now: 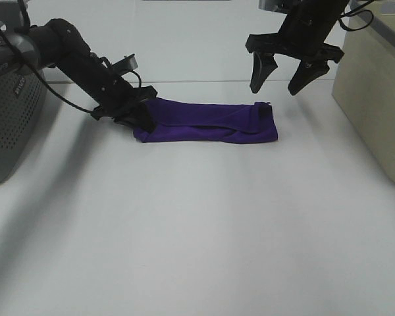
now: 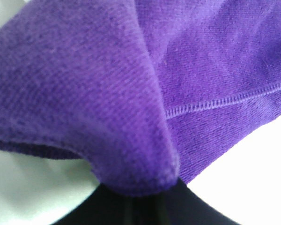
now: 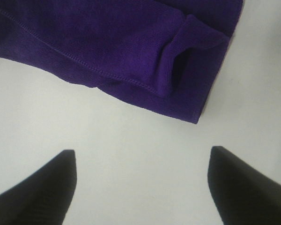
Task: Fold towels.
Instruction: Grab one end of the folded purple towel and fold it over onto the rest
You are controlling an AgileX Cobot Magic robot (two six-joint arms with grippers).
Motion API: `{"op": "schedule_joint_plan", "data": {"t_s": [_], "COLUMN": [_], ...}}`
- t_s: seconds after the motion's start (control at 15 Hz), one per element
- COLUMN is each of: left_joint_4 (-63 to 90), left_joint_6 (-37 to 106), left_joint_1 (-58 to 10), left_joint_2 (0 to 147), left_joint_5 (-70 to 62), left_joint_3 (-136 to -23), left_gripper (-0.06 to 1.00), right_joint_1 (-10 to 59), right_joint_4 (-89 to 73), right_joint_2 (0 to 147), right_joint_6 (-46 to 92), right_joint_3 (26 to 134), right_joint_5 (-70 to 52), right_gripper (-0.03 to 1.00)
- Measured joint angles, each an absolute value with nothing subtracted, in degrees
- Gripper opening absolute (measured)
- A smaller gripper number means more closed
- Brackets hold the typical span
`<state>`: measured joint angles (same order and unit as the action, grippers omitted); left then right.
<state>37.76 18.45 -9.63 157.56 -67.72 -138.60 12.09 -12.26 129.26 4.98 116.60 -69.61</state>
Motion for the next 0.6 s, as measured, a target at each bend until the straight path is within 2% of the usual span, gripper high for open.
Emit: {"op": "schedule_joint_plan", "data": {"t_s": [0.27,0.6], "left_joint_4": [26.4,27.5], "left_joint_6": [17.9,17.8], "left_joint_1": [-8.7,-7.3], "left_joint_2": [154.4,150.5], "left_joint_5": [-69.3,-69.3], "left_joint_3": [-140.4,-141.3], "left_gripper": [0.03,0.02], "right_joint_1": [12.1,12.1], "right_joint_4": [-12.3,-12.4], "right_joint_2": [125.5,121.4], "right_joint_6": [4.0,4.0], "right_joint_3": [116.6,116.6], "right_joint_5": [-69.7,-69.7], "right_gripper": [0.76,0.76]}}
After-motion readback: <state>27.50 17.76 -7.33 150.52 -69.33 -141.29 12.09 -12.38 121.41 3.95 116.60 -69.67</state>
